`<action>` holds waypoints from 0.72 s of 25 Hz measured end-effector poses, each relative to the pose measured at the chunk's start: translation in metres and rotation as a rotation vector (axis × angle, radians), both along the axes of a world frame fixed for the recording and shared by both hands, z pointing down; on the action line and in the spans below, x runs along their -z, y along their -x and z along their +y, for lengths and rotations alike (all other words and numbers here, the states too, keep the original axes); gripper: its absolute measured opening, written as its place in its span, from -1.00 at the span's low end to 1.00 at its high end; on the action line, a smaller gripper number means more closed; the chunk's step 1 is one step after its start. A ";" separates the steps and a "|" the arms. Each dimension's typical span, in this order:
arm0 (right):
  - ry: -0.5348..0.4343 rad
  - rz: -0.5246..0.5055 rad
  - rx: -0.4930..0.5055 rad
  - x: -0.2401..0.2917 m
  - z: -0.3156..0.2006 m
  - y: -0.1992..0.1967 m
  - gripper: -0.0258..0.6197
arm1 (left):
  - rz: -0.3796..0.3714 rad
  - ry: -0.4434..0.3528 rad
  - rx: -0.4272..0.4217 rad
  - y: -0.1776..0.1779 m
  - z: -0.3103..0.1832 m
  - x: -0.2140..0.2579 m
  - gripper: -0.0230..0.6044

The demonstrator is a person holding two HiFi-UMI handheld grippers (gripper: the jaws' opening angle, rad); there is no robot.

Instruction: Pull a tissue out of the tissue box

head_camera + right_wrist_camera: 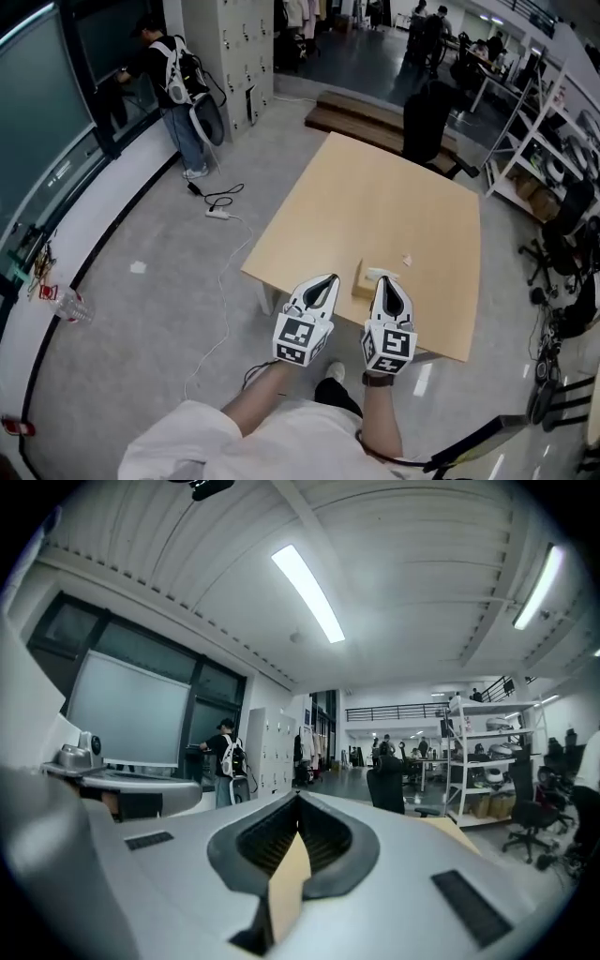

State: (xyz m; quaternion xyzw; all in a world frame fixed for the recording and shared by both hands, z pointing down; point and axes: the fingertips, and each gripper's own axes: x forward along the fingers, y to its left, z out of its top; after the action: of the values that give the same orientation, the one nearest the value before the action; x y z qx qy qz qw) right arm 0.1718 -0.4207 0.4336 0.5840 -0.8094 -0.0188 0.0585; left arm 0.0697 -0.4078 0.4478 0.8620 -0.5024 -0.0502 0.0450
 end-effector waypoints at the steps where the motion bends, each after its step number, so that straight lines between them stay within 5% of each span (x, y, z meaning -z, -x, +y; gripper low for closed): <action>1: 0.001 -0.006 0.012 0.000 -0.018 -0.006 -0.92 | -0.008 0.002 0.006 -0.008 -0.018 -0.001 -0.95; 11: 0.066 -0.024 0.082 -0.006 -0.159 -0.096 -0.92 | -0.014 0.047 0.097 -0.087 -0.140 0.001 -0.95; 18: 0.213 -0.018 0.086 -0.039 -0.217 -0.125 -0.92 | -0.087 0.096 0.003 -0.110 -0.210 -0.021 -0.95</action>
State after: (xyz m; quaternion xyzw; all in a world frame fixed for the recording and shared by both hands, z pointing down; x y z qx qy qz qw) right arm 0.2968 -0.6379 0.4727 0.5392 -0.8317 0.0702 0.1123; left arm 0.1799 -0.6175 0.4691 0.8594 -0.5072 0.0113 0.0642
